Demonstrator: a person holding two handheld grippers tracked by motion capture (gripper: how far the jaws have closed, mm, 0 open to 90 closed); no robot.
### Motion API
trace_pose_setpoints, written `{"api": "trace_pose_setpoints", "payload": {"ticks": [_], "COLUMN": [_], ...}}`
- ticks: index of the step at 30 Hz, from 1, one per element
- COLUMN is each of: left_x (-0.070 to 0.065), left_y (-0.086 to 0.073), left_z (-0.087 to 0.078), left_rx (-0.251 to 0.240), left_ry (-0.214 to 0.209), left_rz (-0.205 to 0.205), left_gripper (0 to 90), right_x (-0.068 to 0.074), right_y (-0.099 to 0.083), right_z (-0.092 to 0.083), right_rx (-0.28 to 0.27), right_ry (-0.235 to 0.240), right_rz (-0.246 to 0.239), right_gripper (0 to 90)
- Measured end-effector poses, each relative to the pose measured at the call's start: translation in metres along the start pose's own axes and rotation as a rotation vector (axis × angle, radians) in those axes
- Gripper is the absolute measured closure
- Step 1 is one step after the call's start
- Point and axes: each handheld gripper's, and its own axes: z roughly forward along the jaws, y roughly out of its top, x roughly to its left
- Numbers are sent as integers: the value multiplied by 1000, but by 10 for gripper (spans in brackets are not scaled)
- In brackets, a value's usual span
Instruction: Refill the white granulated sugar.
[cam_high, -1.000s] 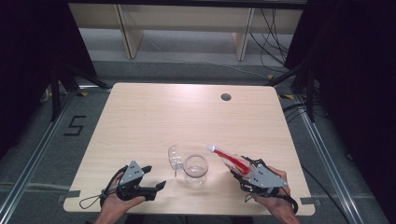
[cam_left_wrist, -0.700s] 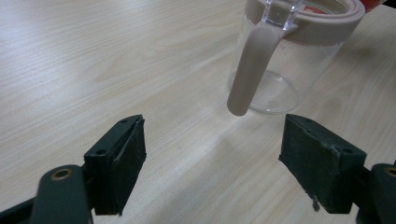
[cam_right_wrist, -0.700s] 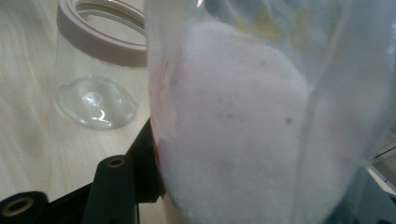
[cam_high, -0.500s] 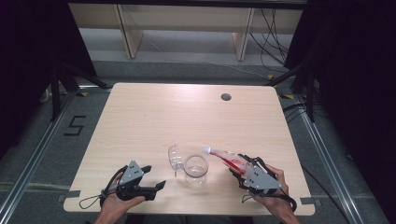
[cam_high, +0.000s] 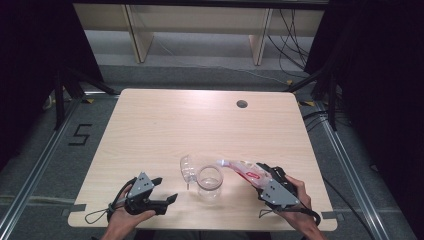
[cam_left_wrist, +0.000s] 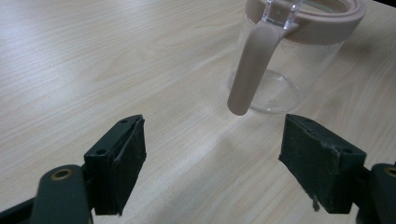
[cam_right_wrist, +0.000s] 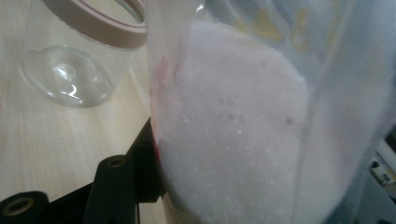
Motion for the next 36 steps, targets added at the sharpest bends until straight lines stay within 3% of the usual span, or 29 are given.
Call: {"api": "trace_pose_setpoints", "payload": {"ticks": [3,12,16,18,22,25,29,33,36], "left_x": [0,1,1,2,1,2,1,0,1], "left_y": [0,0,1,0,0,0,0,0,0], "left_z": [0,-1,0,0,1,1,1,2,1], "left_rx": [1,0,-1,5,6,6,6,8,6], "left_ry": [0,8,5,1,-5,-2,-2,-1,-4], "left_rz": [2,1,7,12,14,11,12,-7,13], "left_gripper": [219,219,219,219,219,219,220,220,220], "right_x": [1,3,2,2,1,3,4,6,6], "right_y": [1,0,0,1,2,1,1,1,1], "right_z": [0,2,1,1,0,-1,1,1,2], "right_rx": [3,20,20,21,22,30,41,52,57], "right_ry": [-26,-40,-51,-57,-60,-64,-56,-57,-58], "right_rz": [-16,-51,-94,-86,-118,-113,-155,-150,-196], "right_gripper": [450,451,452,452,452,452,453,453,454]}}
